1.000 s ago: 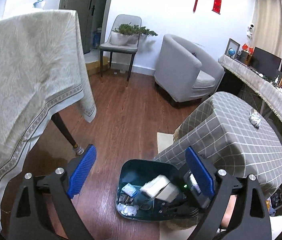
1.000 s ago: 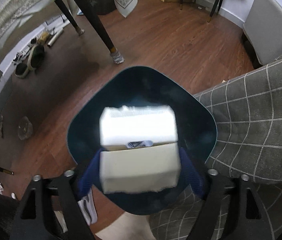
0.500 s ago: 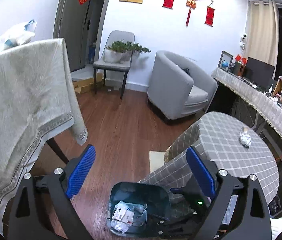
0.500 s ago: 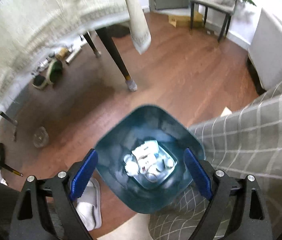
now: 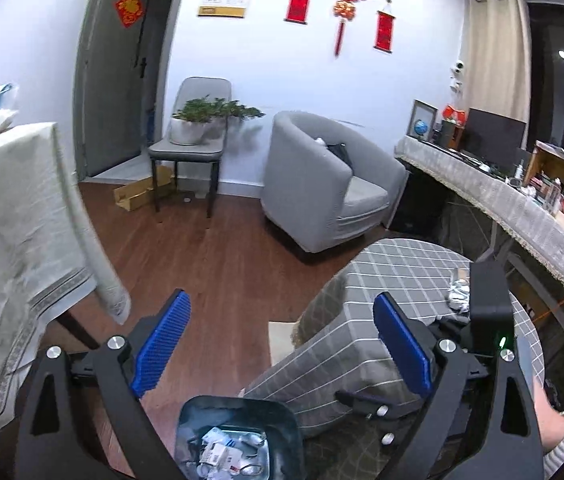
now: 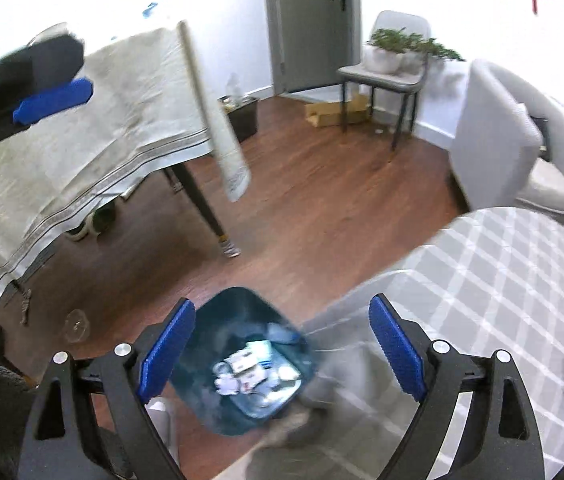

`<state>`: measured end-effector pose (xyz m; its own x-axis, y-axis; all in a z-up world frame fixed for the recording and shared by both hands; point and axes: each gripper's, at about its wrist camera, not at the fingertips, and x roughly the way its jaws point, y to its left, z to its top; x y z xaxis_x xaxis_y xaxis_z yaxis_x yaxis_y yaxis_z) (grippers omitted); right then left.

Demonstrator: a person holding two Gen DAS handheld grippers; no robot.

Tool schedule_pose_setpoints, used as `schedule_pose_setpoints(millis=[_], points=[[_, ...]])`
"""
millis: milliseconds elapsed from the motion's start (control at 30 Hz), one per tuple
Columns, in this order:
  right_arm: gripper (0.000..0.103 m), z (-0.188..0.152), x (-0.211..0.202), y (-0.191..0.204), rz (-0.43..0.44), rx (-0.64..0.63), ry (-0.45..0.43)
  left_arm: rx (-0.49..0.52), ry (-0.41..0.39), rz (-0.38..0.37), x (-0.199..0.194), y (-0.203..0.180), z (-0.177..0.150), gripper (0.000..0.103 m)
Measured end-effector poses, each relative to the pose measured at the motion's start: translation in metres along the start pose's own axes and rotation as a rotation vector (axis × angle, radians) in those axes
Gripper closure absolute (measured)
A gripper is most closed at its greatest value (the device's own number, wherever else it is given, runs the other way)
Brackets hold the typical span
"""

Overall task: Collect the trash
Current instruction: 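Move both open tools back toward the crumpled foil and tape roll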

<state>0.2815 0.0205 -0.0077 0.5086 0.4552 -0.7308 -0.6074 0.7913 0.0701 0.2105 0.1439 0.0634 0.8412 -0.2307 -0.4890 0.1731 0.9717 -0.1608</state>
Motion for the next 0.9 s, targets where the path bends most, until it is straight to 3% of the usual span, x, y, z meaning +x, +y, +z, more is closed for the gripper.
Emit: schedule_pose_setpoints(millis=[467,900], points=[[0.013,-0.004,-0.06,-0.123,-0.187,0.151,-0.088,0.099,0.019,-0.099,0.059,-0.088,0.01,0.008],[0.012,-0.023,-0.088,-0.215,-0.342,0.27,-0.1,0.142,0.078,-0.217,0.124,-0.161,0.011,0.008]])
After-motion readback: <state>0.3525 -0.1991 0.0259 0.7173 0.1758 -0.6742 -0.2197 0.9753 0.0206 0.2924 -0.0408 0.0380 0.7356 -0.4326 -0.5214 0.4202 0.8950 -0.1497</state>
